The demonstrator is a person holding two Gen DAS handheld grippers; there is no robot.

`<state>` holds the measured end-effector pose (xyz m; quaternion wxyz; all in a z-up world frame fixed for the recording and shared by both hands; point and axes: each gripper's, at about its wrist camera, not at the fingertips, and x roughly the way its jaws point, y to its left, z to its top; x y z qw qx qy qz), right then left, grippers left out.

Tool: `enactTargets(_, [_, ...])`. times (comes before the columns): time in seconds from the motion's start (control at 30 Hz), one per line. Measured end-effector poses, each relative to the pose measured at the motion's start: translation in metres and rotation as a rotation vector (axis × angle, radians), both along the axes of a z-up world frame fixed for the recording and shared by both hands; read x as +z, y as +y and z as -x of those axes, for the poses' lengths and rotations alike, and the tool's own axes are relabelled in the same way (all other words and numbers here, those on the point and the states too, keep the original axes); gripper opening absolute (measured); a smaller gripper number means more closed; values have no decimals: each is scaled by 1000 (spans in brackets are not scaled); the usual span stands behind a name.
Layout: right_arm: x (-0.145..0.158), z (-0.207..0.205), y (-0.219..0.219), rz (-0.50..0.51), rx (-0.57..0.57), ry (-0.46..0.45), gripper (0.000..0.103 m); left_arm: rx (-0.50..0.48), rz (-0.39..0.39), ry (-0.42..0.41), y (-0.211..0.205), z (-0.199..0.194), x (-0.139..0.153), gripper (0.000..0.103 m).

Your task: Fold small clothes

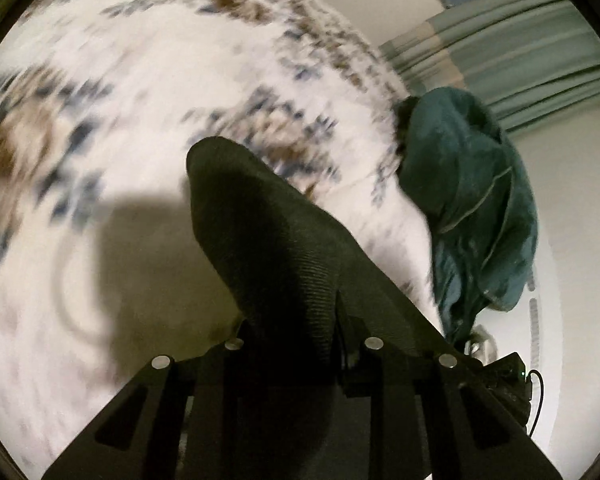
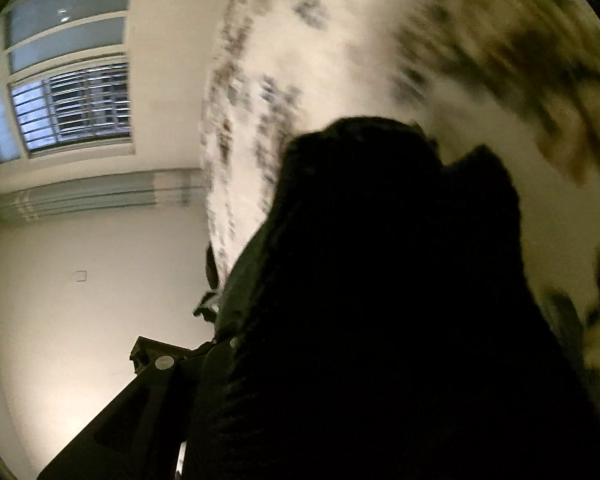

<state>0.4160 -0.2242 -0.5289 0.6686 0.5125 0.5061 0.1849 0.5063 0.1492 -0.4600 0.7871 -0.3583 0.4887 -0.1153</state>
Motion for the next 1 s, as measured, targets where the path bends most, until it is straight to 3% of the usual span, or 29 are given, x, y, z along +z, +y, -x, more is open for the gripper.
enactTargets(0.2, [32,-98,22,15,-61,-93,17,-86,-79,-69,15,-113,21,20])
enactTargets(0.4, [24,-193,58,23,-121,-160,17,-142,-155,-99,34,-211,18,21])
enactTargets(0.47, [18,-227,71,34,-137,-191,17,-153,-184,-53,42,-237,-4,27])
enactTargets(0.53, [2,-249,81,43,-148,-193,17,-152,-247,67,46,-250,-37,33])
enactTargets(0.6, [-31,-268,94,77,-127,-97,24,-158,-280,186,49,-250,-70,36])
enactTargets(0.63, [-47,-272,97,117,-106,-24,29,-155,-256,194,51,-243,-81,40])
enactTargets(0.7, [-68,-264,99,203,-80,60,60,-116,-246,160,53,-227,-82,65])
enactTargets(0.77, [-74,-250,94,285,-58,74,67,-126,-269,162,48,-213,-82,72])
enactTargets(0.83, [-74,-237,87,354,-34,80,67,-139,-321,157,40,-200,-81,79])
enactTargets(0.87, [-75,-237,86,377,-28,74,67,-151,-361,153,33,-189,-78,85])
enactTargets(0.93, [-68,-231,85,485,19,69,69,-138,-444,144,27,-173,-70,87])
enactTargets(1.0, [-55,-228,88,616,51,63,85,-109,-525,135,20,-156,-58,90])
